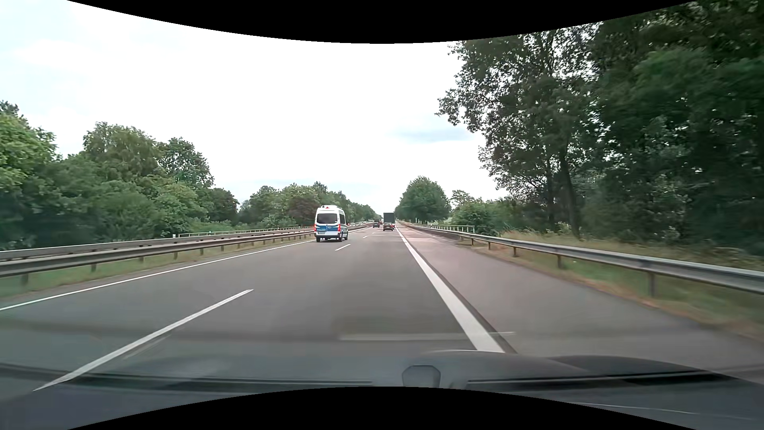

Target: Follow the waypoints while adhering to traffic rules and regulations

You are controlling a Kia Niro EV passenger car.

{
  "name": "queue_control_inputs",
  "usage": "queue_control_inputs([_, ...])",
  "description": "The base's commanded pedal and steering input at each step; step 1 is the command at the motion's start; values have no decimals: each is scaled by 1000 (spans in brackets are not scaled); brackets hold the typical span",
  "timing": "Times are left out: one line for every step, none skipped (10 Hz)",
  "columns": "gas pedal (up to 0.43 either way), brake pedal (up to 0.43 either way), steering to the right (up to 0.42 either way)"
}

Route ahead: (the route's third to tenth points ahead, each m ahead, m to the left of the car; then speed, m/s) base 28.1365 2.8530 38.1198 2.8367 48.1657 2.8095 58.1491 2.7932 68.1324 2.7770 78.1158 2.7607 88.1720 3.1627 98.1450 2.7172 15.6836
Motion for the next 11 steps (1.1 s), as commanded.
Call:
queue_control_inputs([0,152,-5])
queue_control_inputs([0,152,-5])
queue_control_inputs([0,159,-4])
queue_control_inputs([0,159,-4])
queue_control_inputs([0,165,-3])
queue_control_inputs([0,165,-2])
queue_control_inputs([0,165,-2])
queue_control_inputs([0,165,-2])
queue_control_inputs([0,165,-2])
queue_control_inputs([0,165,-2])
queue_control_inputs([0,165,-2])
